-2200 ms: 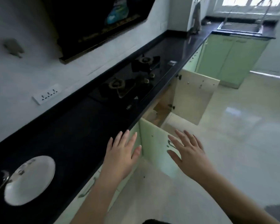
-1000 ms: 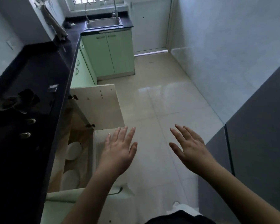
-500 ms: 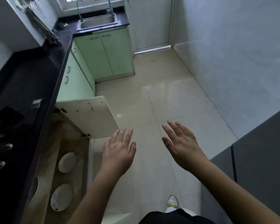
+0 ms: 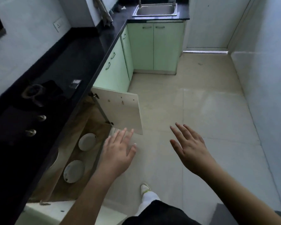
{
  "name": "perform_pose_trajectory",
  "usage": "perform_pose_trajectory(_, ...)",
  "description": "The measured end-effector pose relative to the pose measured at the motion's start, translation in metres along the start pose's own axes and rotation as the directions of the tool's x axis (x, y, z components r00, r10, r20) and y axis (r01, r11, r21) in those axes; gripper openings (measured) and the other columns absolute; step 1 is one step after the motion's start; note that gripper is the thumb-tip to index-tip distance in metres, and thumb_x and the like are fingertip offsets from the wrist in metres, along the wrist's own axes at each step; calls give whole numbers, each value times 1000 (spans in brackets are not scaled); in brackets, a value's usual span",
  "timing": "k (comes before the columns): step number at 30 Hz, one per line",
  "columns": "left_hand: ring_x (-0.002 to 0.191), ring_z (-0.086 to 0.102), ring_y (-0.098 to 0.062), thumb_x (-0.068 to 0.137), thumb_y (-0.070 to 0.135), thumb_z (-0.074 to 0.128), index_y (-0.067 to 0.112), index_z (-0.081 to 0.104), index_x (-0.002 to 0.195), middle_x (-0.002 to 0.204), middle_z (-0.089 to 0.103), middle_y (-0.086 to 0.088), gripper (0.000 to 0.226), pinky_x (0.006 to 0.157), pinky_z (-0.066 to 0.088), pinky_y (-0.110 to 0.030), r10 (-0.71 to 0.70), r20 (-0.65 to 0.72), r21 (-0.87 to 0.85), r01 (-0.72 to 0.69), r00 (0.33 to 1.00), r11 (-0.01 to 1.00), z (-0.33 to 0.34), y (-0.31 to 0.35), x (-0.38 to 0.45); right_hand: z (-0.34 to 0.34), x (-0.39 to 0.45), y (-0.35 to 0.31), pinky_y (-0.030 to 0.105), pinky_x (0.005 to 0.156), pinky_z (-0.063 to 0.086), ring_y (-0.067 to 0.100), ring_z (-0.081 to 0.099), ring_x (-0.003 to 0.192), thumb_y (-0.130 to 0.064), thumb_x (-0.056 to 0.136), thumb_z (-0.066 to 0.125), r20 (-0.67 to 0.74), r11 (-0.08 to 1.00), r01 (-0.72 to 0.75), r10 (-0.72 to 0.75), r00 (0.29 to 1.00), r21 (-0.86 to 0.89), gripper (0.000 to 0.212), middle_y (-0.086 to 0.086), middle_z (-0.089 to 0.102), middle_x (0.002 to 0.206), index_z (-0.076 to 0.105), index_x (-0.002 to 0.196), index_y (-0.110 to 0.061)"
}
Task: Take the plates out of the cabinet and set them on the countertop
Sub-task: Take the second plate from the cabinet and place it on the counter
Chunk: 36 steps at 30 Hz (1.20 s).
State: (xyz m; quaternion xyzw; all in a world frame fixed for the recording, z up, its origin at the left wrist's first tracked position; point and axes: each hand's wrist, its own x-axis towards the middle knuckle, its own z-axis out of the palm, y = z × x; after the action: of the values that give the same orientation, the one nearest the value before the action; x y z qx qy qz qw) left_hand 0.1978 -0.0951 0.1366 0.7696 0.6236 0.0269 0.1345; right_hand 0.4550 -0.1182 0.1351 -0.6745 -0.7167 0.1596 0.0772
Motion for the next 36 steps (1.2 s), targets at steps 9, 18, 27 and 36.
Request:
perform_pose_trajectory(9, 150, 3, -11, 88, 64, 6, 40, 11, 155, 164, 12, 10, 70, 120, 3, -38, -157, -53, -53, 154, 986, 987, -15, -61, 65, -15, 120, -41, 30, 117, 0, 11, -1, 148, -67, 82, -9, 42, 977, 192, -189, 981, -88, 80, -12, 8, 162, 11, 153, -37)
perform_pose_trajectory(18, 151, 4, -14, 88, 63, 3, 37, 12, 155, 165, 13, 6, 72, 120, 2, -39, -226, -105, -21, 225, 968, 974, -35, -92, 116, -11, 209, -70, 32, 118, 2, 14, 4, 148, -67, 87, -2, 93, 933, 355, -349, 932, -59, 76, -8, 15, 161, 17, 153, -33)
perform_pose_trajectory(27, 151, 8, -15, 91, 64, 6, 34, 16, 155, 164, 16, 6, 71, 121, 14, -43, -489, -95, -64, 485, 867, 872, -21, -92, 138, -6, 309, -78, 38, 121, 2, 16, -1, 149, -68, 87, -4, 268, 795, 607, -587, 764, 9, 76, -7, 10, 162, 10, 154, -34)
perform_pose_trajectory(36, 150, 13, -17, 95, 61, 9, 30, 21, 155, 163, 22, 3, 69, 119, 14, -38, -743, -107, -99, 737, 661, 669, -16, -55, 130, 12, 367, -120, 34, 115, -2, 20, 6, 149, -59, 98, 16, 373, 563, 818, -788, 490, 114, 64, -4, 13, 162, 9, 154, -31)
